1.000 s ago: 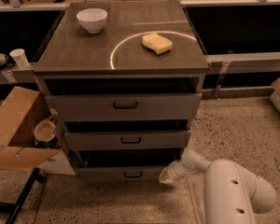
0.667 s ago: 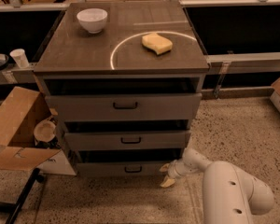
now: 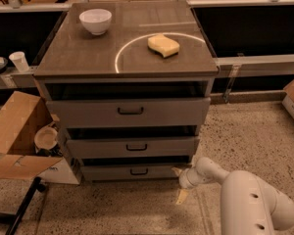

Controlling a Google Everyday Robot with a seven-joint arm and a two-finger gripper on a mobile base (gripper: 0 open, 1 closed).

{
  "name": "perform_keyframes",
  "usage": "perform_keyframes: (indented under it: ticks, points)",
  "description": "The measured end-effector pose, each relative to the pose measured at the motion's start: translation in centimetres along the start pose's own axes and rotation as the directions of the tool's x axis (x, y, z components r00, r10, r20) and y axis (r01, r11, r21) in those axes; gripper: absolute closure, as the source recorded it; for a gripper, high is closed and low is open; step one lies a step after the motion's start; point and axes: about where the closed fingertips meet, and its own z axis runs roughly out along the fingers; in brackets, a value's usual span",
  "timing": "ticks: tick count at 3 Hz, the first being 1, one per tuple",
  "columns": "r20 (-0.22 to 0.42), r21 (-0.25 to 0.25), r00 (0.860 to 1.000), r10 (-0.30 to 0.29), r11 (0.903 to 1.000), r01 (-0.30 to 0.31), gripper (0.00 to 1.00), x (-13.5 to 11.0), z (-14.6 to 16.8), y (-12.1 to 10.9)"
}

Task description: Close bottom drawer

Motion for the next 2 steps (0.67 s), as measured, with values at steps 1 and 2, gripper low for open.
perform_keyframes:
  ticks: [1,2]
  points:
    - [0.054,-0.060,0.998,-0.043,0.9971,0.046,0.00,-1.1,-2.9,4.3]
    - [0.098,-0.123,0.994,-0.055,0.9902,0.066,0.00,-2.1,-6.2,9.6]
